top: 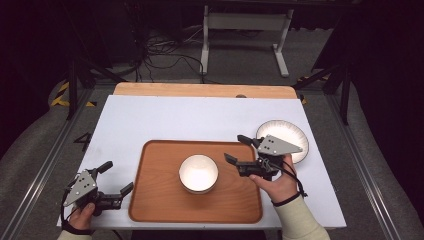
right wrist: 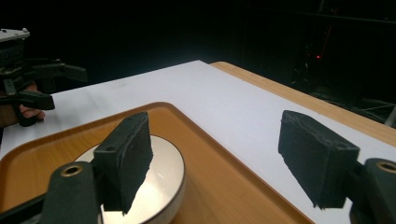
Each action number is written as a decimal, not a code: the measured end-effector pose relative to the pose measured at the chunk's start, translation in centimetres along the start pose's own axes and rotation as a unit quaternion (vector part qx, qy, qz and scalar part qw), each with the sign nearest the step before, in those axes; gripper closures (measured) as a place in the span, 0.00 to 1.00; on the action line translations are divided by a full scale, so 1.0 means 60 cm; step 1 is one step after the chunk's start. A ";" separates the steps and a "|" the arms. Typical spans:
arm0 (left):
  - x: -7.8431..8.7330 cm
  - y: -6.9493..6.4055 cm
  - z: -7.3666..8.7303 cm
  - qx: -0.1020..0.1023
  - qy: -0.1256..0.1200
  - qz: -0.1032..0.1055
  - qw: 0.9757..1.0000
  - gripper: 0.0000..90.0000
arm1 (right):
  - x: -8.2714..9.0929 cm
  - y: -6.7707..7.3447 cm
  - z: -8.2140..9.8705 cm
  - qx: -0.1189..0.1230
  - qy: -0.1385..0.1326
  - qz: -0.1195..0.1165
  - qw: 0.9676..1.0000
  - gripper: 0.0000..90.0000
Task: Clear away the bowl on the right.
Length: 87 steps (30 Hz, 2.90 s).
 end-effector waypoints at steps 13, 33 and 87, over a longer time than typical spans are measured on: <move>0.000 0.000 0.000 -0.002 0.002 0.001 1.000 0.00 | 0.068 -0.043 -0.003 -0.006 -0.022 0.034 0.999 0.29; 0.000 0.000 0.001 -0.002 0.007 0.005 1.000 0.00 | 0.131 -0.103 0.015 -0.024 -0.035 0.076 0.996 0.26; 0.000 -0.001 0.001 -0.006 0.009 0.005 1.000 0.00 | 0.168 -0.179 0.138 -0.047 -0.029 0.116 0.992 0.21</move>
Point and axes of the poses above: each handheld gripper's, and its own axes: x roughly backward along the jaws, z roughly out of its underside, y roughly to its left, the point moved 7 cm from there along -x, roughly forward along the jaws, and after that the axes turned 15 degrees about -x, right-handed, at the moved point
